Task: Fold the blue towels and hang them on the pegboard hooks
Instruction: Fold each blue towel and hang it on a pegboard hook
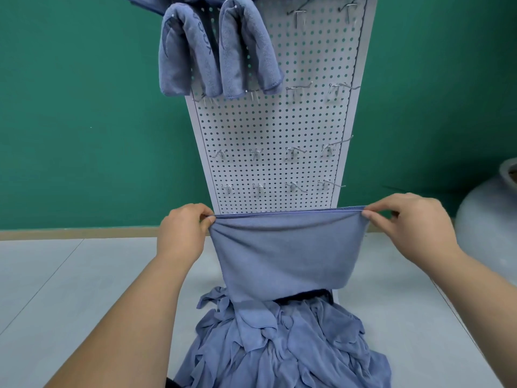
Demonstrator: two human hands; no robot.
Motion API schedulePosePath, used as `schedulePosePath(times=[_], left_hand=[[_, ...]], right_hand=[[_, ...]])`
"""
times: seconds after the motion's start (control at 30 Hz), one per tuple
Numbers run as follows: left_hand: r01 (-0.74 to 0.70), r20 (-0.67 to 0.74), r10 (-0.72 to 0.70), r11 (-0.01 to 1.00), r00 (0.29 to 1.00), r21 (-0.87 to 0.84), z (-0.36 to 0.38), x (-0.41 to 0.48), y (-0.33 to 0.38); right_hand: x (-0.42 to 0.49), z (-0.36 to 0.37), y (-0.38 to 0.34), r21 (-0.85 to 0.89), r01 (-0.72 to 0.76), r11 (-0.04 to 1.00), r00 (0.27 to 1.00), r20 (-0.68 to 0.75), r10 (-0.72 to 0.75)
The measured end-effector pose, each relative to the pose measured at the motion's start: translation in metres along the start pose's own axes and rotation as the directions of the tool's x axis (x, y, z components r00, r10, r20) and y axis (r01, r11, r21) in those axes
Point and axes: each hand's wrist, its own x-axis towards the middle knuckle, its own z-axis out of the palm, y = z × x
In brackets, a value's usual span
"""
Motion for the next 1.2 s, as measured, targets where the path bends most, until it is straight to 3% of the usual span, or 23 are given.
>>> schedulePosePath(times=[0.17, 0.43, 0.53, 0.57, 0.6, 0.67, 0.7, 0.77, 0.83, 0.97, 1.07, 1.2], left_hand=[[0.008, -0.017, -0.009, 0.999, 1.000, -0.045, 0.003, -0.001, 0.007], [0.180, 0.042, -0.178, 0.905, 0.983, -0.386, 0.012, 0.001, 0.014], [0.260, 0.078, -0.263, 0.782, 0.962, -0.567, 0.010, 0.002, 0.014], [0.282, 0.087, -0.299, 0.713, 0.950, -0.642, 0.008, 0.003, 0.013], [0.295, 0.099, -0.325, 0.638, 0.941, -0.711, 0.006, 0.004, 0.013], [0.309, 0.138, -0.341, 0.519, 0.930, -0.797, 0.002, 0.006, 0.014], [0.312, 0.156, -0.336, 0.483, 0.929, -0.818, 0.001, 0.008, 0.014], [0.334, 0.187, -0.346, 0.433, 0.919, -0.838, 0.003, 0.009, 0.017], [0.364, 0.190, -0.391, 0.439, 0.900, -0.822, 0.008, 0.009, 0.018], [0.395, 0.147, -0.437, 0.556, 0.887, -0.731, 0.019, 0.002, 0.024], [0.405, 0.225, -0.359, 0.577, 0.906, -0.709, 0.025, -0.006, 0.039], [0.383, 0.341, -0.184, 0.571, 0.922, -0.726, 0.028, -0.018, 0.071]], right_hand=[[-0.005, 0.006, -0.005, -0.109, -0.015, 0.994, 1.000, -0.026, 0.012], [-0.002, 0.029, 0.000, -0.141, -0.020, 0.990, 1.000, 0.000, 0.020], [0.002, 0.025, -0.003, 0.108, -0.136, 0.985, 0.989, 0.064, 0.130], [0.003, 0.021, -0.005, 0.286, -0.225, 0.932, 0.973, 0.114, 0.200], [0.004, 0.016, -0.010, 0.485, -0.320, 0.814, 0.947, 0.186, 0.262], [0.006, 0.008, -0.018, 0.776, -0.431, 0.461, 0.897, 0.314, 0.310], [0.008, 0.005, -0.020, 0.836, -0.444, 0.322, 0.882, 0.345, 0.321], [0.009, 0.004, -0.021, 0.861, -0.465, 0.206, 0.854, 0.375, 0.360], [0.008, 0.007, -0.024, 0.850, -0.485, 0.206, 0.827, 0.369, 0.424], [0.002, 0.017, -0.035, 0.859, -0.464, 0.216, 0.786, 0.287, 0.547], [-0.001, 0.022, -0.051, 0.866, -0.458, 0.201, 0.769, 0.272, 0.578], [-0.008, 0.034, -0.072, 0.839, -0.454, 0.300, 0.827, 0.271, 0.493]])
